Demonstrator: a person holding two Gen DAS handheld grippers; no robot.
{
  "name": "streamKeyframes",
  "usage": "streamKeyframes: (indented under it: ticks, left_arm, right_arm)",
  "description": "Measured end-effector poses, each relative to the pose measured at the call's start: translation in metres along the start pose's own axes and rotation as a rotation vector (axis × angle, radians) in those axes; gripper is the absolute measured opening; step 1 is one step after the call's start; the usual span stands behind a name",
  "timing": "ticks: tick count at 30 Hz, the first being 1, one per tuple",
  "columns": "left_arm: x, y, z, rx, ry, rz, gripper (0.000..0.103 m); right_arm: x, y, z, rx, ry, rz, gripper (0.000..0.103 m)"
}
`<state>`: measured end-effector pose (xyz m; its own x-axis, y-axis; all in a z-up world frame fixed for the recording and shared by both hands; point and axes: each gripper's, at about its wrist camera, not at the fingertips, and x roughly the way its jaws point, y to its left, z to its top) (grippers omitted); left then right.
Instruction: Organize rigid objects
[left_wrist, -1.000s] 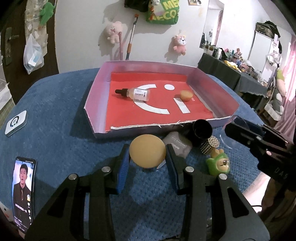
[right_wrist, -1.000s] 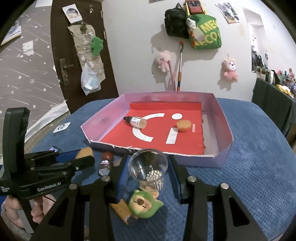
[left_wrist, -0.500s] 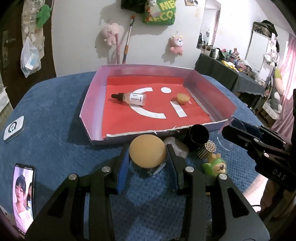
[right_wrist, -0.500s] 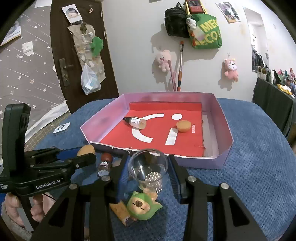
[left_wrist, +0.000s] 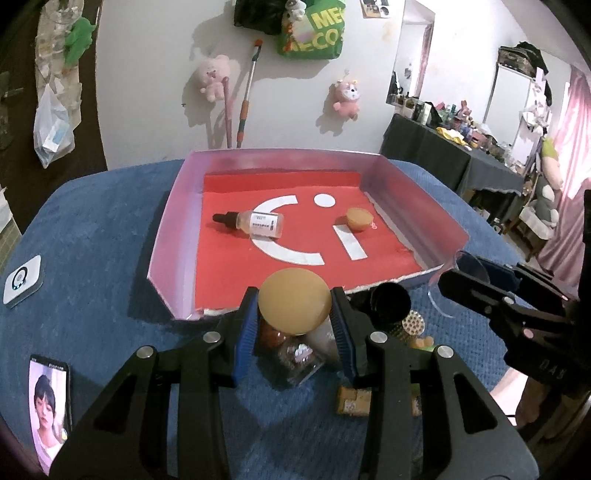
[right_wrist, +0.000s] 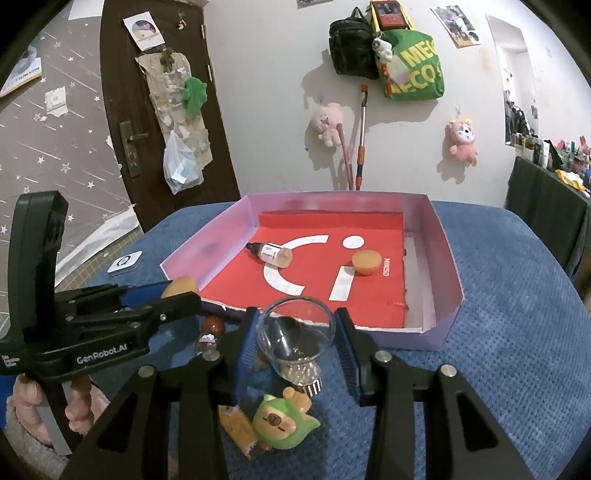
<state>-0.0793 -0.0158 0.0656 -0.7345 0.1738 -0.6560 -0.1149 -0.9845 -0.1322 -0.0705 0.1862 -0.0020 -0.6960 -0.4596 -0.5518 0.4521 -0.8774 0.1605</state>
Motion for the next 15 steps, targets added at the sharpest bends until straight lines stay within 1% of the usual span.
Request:
streamKeyframes:
  ticks: [4, 8, 15]
  left_arm:
    - [0.002, 0.0, 0.008, 0.012, -0.007, 0.004, 0.036]
    - [0.007, 0.001, 0.016, 0.013, -0.002, -0.008, 0.036]
    - [0.016, 0.002, 0.028, 0.029, 0.005, -0.001, 0.036]
  right_arm:
    - [0.002, -0.002, 0.006, 0.003, 0.004, 0.004, 0.043]
    - [0.006, -0.006, 0.012, 0.004, 0.01, 0.01, 0.043]
    - [0.017, -0.013, 0.027, -0.007, 0.032, 0.008, 0.043]
